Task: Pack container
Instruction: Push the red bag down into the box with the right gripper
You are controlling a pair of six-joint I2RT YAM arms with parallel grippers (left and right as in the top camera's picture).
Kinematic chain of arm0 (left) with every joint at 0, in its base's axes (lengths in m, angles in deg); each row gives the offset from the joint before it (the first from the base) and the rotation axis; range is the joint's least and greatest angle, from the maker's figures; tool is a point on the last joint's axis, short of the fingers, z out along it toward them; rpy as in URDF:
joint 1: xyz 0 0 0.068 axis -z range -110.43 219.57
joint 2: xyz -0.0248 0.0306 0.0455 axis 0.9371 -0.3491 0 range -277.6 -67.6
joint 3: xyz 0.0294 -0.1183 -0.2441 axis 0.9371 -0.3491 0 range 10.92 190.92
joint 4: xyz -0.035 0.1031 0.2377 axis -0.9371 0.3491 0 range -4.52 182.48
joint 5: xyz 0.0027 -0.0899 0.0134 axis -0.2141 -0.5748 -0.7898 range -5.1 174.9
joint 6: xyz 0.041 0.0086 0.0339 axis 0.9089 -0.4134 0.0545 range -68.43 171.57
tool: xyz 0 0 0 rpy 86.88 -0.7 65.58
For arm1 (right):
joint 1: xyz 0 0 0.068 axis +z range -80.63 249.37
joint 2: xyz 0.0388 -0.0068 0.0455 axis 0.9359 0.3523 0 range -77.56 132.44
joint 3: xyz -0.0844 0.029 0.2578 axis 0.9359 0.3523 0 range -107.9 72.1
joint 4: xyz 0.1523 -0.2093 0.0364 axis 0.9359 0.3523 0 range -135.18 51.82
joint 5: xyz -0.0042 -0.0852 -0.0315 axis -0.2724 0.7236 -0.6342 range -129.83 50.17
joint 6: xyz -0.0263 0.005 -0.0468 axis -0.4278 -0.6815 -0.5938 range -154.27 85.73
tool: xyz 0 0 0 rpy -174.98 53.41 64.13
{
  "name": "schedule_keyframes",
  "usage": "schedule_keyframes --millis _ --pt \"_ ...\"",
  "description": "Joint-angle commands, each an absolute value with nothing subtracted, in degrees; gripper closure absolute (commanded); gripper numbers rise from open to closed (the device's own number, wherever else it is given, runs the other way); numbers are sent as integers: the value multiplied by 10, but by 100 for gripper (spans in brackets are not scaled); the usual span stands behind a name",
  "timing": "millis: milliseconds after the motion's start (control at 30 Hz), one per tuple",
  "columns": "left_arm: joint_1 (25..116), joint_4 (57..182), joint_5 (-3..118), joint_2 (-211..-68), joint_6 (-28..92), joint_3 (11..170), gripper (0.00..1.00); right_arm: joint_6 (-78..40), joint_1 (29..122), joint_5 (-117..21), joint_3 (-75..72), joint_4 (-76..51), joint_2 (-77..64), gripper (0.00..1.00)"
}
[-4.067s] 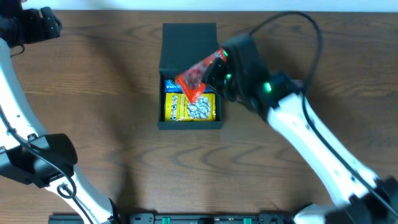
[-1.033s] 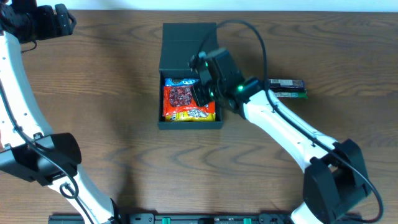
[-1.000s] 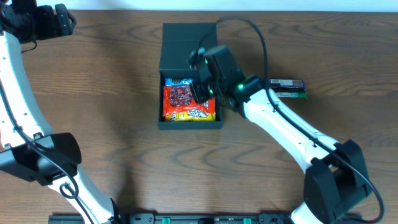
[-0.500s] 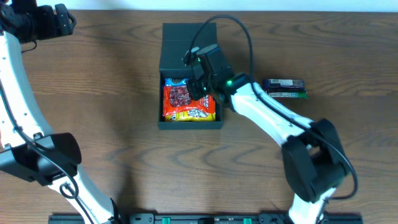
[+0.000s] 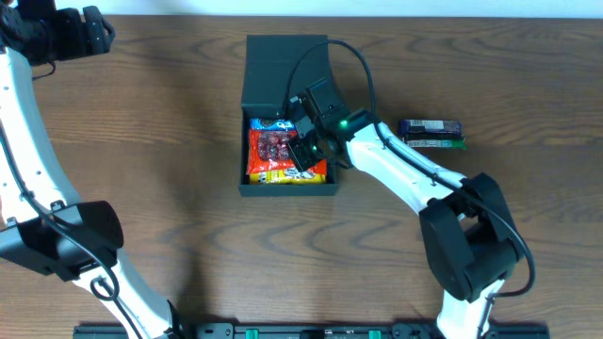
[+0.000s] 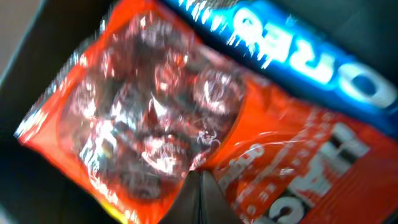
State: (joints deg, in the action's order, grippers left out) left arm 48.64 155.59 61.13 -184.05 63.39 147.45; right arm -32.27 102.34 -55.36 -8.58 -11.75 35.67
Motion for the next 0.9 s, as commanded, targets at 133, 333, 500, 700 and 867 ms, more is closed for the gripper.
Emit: schedule_keyframes --millis 133,333,500,700,867 --pt "486 1557 616 -1826 632 1470 4 -359 1032 -598 -81 -62 359 99" --pt "486 1555 630 -1826 632 1470 4 -378 1031 -598 -113 -37 354 99" --pt "486 1554 631 -1826 632 1470 4 -421 1032 -597 -175 -22 332 99" --pt "486 1552 630 -1826 632 1470 4 -449 1025 -561 -206 -68 326 99" --pt "486 1548 631 -1826 632 1470 4 -449 1012 -554 -206 -126 358 99"
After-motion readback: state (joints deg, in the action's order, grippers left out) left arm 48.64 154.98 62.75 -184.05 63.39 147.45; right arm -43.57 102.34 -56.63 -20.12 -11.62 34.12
